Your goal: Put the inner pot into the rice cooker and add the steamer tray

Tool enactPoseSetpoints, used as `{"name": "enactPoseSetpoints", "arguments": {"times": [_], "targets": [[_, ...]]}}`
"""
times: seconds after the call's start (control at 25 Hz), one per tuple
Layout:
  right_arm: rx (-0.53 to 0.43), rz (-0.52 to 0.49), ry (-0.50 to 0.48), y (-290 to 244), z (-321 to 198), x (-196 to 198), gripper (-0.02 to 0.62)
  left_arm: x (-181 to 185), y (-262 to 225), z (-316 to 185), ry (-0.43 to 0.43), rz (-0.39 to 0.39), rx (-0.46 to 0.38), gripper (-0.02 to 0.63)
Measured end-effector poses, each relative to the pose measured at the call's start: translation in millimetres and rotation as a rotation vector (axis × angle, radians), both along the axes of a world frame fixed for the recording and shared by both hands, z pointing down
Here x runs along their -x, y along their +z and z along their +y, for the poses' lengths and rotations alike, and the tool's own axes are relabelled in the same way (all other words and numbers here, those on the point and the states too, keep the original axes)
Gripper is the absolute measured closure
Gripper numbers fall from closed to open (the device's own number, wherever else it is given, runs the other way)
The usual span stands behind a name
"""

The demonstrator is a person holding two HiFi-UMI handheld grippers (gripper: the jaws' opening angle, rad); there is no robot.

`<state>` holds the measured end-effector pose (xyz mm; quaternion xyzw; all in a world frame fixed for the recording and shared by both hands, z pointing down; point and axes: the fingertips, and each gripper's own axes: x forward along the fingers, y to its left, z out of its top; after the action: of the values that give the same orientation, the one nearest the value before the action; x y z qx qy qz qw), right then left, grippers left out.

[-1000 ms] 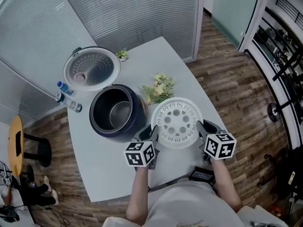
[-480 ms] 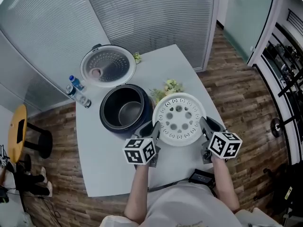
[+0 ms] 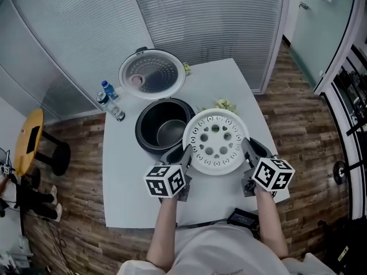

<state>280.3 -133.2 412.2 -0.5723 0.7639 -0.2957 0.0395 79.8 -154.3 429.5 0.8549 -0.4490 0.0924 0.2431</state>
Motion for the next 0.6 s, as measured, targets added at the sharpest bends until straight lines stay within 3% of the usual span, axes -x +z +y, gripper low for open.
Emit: {"name": "enactPoseSetpoints", "arguments": {"times": [0.24,0.6], "targets": [[-0.022,-0.025,-0.06,-11.2,-20.2,41.2,0.54,43.0,-15.9,-5.7,-0.068,0.017,-0.026,0.529],[-0.026,0.013,-0.096,-25.2,-46.2,99.5,0.54,101.1,-24.3,-33.9,-0.11,0.09,-0.023,0.538]]}}
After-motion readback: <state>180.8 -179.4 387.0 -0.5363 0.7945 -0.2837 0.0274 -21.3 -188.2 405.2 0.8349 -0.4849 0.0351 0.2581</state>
